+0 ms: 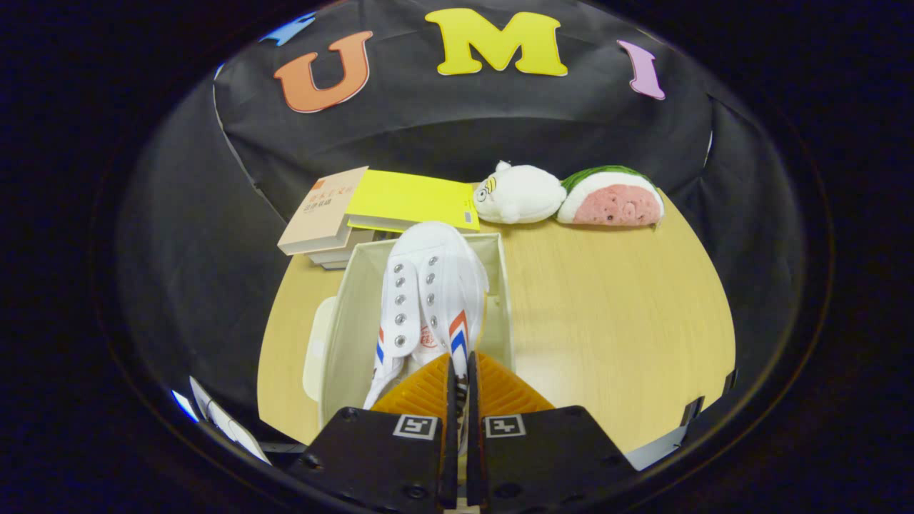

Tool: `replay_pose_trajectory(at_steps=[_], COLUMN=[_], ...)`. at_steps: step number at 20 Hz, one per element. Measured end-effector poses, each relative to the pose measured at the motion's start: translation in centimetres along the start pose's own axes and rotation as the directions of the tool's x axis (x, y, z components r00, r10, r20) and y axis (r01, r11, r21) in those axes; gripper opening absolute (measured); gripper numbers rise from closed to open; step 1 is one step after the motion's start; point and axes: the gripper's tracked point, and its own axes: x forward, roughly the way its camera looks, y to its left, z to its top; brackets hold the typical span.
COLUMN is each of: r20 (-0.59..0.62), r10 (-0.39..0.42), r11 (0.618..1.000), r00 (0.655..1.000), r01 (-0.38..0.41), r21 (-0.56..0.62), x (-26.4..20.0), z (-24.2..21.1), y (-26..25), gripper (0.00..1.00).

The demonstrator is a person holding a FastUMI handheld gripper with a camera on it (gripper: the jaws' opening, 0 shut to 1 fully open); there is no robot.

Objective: Open the storage box then place both shoes into the box .Put the left shoe in first, then the right shoe, with the right side of both shoes facing outward in a uniform manner.

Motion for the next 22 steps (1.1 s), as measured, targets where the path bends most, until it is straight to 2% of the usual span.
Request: replay_pose_trajectory(at_steps=[1,6,10,13,19,22], r20=[0.023,0.196,0.303,0.4,0.602,0.663], r10=[0.029,-0.035,-0.031,-0.025,-0.046,-0.074], r11=[1.0,0.997,0.998,0.999,0.999,0.995], r00=[0.999,0.98,0.953,0.916,0.797,0.745], r01=[-0.029,0.048,0.046,0.037,0.052,0.098], r21=[0.007,-0.061,-0.043,-0.023,0.007,0.001], x=[-0.2,-3.1,-5.5,-8.3,-14.7,-17.1], z=[0.3,3.1,4.5,5.6,5.6,4.5], y=[0.5,-0.2,-0.1,-0.2,0.0,0.2], gripper=[0.17,0.63,0.99,0.99,0.99,0.99])
